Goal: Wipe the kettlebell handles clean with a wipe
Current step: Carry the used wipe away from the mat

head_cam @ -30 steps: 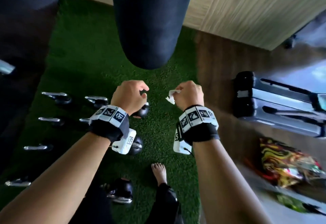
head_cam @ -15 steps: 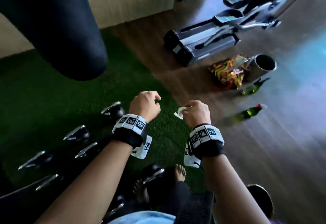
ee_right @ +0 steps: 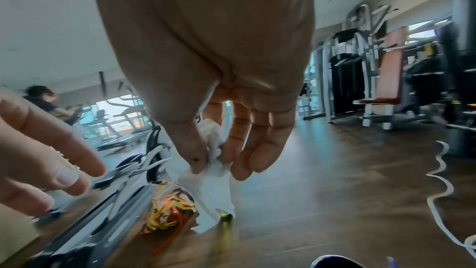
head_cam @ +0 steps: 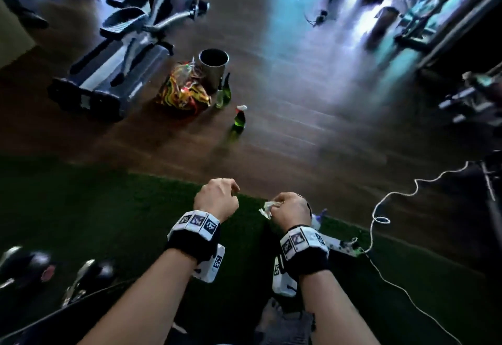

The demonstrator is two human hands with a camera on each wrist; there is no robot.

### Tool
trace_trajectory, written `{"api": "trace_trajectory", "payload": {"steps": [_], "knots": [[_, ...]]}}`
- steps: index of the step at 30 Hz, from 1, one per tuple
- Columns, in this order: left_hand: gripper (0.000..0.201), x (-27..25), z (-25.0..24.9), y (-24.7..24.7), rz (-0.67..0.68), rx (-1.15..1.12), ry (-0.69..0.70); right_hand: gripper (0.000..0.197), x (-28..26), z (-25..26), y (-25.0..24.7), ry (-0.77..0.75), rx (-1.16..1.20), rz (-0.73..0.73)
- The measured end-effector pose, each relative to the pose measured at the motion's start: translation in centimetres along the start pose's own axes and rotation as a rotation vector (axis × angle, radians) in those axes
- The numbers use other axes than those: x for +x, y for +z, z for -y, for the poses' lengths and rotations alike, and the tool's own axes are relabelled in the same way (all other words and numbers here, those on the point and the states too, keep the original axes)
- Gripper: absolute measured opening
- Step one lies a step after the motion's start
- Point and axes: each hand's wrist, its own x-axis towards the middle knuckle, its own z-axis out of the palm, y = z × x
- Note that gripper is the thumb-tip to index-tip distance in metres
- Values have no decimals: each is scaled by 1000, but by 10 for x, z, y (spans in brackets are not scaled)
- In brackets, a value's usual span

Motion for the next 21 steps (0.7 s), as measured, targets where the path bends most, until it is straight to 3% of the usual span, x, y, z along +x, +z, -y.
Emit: {"api": "trace_trajectory", "payload": {"steps": [4, 9, 16, 21], "knots": [[29, 9, -94, 63, 118, 40, 35, 23, 27, -101, -48, 89, 42, -17], [29, 27, -168, 128, 236, 70, 17, 23, 68, -189, -79, 155, 78, -14], [29, 82, -199, 192, 294, 102, -59, 20, 134, -239, -56, 258, 95, 102], [32, 168, -192, 255, 290, 114, -37, 14, 211, -255, -6, 363, 133, 123]]}}
